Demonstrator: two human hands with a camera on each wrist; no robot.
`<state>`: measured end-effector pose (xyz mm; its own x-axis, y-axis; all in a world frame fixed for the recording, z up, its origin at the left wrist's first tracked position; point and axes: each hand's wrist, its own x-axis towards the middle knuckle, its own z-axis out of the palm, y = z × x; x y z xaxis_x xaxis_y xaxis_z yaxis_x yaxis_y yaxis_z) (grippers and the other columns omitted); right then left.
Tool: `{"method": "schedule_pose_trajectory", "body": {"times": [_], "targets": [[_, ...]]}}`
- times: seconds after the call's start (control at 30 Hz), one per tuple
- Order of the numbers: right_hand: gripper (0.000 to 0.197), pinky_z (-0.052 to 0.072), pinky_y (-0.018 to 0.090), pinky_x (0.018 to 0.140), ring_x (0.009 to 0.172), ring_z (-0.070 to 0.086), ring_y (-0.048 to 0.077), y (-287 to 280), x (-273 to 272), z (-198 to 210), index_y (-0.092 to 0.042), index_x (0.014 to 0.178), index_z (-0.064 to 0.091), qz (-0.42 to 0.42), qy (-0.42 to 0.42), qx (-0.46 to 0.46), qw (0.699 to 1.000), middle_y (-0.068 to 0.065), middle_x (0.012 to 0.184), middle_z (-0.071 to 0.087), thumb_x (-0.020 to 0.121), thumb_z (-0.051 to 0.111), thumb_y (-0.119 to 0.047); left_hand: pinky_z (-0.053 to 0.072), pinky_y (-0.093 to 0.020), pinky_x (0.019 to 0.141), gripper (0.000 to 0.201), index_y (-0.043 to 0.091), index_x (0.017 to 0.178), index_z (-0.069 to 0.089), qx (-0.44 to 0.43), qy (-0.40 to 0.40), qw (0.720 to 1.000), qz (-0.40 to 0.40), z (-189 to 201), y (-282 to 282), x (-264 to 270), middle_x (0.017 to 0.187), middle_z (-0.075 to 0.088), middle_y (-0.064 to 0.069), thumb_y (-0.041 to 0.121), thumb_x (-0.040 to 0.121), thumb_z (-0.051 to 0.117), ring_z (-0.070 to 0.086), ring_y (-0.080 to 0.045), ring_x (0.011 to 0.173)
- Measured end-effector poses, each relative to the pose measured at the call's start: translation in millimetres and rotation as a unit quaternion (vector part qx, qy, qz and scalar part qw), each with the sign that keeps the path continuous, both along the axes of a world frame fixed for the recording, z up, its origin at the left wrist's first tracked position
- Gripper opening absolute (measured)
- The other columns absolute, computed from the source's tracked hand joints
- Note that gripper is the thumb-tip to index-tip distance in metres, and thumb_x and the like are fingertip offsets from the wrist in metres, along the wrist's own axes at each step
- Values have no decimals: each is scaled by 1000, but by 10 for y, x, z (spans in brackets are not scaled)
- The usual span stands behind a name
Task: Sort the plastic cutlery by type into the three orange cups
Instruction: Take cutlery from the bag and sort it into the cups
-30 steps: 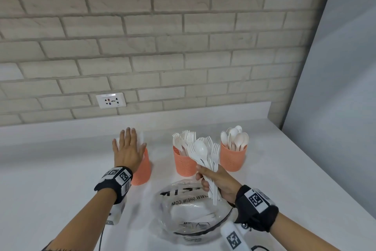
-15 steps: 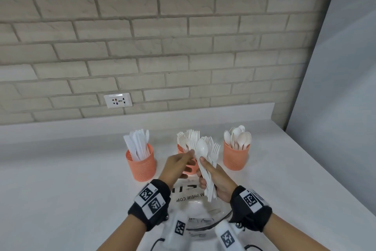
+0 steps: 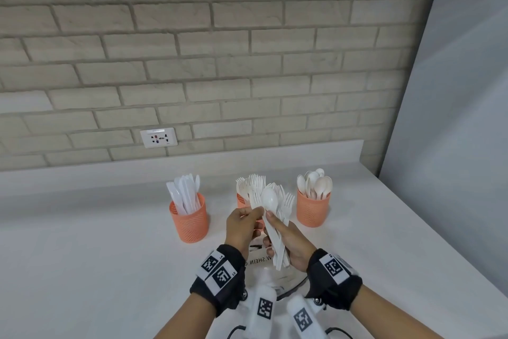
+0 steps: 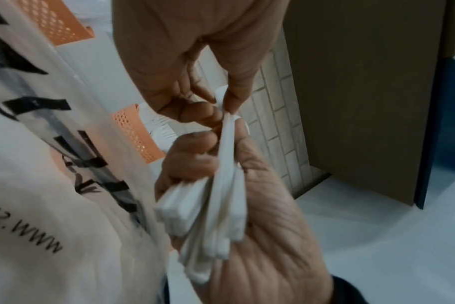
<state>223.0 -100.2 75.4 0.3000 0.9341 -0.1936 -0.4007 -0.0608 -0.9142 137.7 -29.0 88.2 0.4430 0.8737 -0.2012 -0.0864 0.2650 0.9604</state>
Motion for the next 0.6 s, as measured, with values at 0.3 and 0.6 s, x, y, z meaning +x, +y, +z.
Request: {"method": "schedule_pose_trajectory", "body": {"times": [0.3, 0.6], "targets": [[34, 46, 22, 44, 48, 49, 10, -84, -45, 17, -5, 106, 58, 12, -44, 1, 999, 6, 69, 56, 95, 47, -36, 41, -21, 50, 16, -2, 88, 63, 50, -6, 999, -17, -30, -149, -54, 64, 52, -8, 11, 90, 54, 46, -12, 50], [28, 53, 22, 50, 69, 68, 14, -166, -49, 6, -12, 117, 59, -4, -147, 9, 989, 12, 91, 68, 98, 43, -26, 46, -24, 54, 22, 6, 86, 51, 28, -25, 998, 56, -32, -161, -131, 67, 63, -8, 13, 98, 34, 59, -18, 60]]}}
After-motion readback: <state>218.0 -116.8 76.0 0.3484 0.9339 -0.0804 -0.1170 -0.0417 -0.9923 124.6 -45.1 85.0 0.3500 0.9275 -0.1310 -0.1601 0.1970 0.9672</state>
